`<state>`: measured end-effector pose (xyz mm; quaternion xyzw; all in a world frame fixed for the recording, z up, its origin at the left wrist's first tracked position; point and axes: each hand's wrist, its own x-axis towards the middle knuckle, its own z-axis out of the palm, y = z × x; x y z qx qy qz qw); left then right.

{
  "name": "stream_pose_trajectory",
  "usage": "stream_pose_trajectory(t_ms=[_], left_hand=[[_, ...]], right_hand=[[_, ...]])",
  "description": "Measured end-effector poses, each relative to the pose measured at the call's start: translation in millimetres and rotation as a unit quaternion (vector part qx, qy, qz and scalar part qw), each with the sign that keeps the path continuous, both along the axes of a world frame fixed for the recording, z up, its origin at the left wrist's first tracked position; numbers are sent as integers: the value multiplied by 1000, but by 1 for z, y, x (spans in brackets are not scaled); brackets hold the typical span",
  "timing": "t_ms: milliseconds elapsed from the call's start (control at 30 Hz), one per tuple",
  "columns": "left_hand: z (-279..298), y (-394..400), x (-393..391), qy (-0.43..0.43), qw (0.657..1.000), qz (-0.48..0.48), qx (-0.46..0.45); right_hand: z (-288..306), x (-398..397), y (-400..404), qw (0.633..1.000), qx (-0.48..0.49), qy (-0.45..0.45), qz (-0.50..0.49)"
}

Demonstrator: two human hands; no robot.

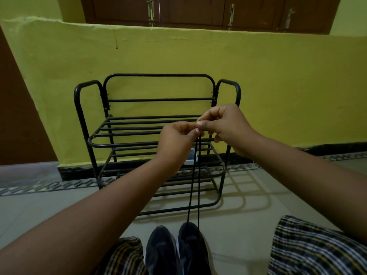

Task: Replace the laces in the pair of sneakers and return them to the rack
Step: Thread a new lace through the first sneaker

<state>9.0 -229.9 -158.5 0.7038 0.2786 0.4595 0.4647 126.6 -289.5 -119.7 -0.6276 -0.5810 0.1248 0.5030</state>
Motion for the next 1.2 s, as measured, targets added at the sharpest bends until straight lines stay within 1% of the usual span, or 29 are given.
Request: stream_pose_trajectory(t_ms=[100, 233, 433, 567, 667, 833, 967, 1067, 1167, 1200], left_hand=[[0, -2, 3, 5, 1000, 20, 16], [4, -6, 7, 6, 999, 28, 15], [7, -11, 9, 12, 1000, 19, 11], [10, -14, 9, 27, 1000, 14, -3], [8, -14, 4, 30, 1000, -3, 2], [2, -3, 2, 1, 1000, -4, -19], [-3, 19, 9, 6, 1000, 21, -17], [-4, 41, 7, 6, 998, 66, -17], [-19, 59, -9, 7, 995, 92, -29], [-34, 66, -14, 20, 994, 99, -32]], right_hand=[[-4, -5, 2, 1000, 21, -13, -19], [-7, -7, 3, 997, 51, 34, -37], [-6, -6, -5, 990, -10, 134, -38], [-5, -7, -10, 984, -23, 172, -38], [-5, -7, -10, 984, -27, 171, -39], [-4, -9, 0, 985, -37, 168, -27], [-4, -6, 22, 981, -43, 186, -25], [-9, 4, 42, 980, -25, 190, -46], [-38, 21, 50, 988, -24, 135, -75], [-59, 27, 55, 989, -31, 116, -86]])
